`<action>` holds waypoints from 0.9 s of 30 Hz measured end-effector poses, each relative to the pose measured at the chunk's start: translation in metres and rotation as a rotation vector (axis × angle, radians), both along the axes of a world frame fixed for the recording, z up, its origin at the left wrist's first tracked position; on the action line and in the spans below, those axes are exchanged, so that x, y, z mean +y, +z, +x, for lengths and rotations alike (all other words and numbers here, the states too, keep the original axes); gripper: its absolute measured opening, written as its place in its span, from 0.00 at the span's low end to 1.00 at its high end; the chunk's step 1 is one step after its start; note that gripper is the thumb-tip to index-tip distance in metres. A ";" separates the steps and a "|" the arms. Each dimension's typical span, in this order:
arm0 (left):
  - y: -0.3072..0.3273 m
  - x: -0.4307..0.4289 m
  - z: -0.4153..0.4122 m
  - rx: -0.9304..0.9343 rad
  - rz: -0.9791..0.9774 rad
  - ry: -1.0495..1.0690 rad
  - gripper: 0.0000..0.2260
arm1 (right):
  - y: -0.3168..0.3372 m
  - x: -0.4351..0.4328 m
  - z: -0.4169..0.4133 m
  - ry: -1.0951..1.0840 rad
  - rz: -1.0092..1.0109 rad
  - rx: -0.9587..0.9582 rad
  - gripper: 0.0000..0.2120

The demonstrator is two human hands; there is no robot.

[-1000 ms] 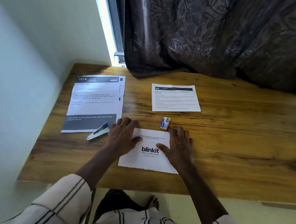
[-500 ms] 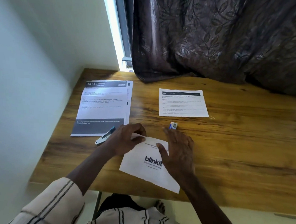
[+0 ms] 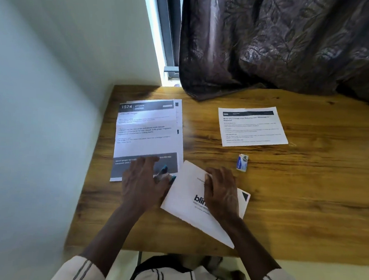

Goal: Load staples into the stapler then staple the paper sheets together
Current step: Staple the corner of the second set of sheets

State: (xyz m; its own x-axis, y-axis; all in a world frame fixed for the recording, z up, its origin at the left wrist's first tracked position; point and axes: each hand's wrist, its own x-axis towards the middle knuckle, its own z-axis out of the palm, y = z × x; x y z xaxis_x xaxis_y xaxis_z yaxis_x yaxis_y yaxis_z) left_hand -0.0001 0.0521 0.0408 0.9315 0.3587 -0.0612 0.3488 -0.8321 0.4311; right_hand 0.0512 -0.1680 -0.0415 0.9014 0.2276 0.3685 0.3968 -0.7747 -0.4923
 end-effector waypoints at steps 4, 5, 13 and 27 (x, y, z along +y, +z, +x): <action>-0.009 0.013 0.003 0.145 0.029 -0.090 0.25 | -0.002 0.002 -0.001 -0.005 -0.062 -0.038 0.08; -0.010 0.015 0.003 0.139 0.019 -0.107 0.23 | -0.001 0.003 -0.001 -0.004 -0.079 -0.055 0.09; 0.011 0.046 0.031 0.024 -0.373 -0.197 0.14 | -0.002 0.004 -0.003 0.025 -0.173 -0.131 0.09; 0.040 0.020 0.134 0.275 0.085 -0.918 0.15 | 0.006 0.008 -0.005 -0.004 -0.231 -0.231 0.12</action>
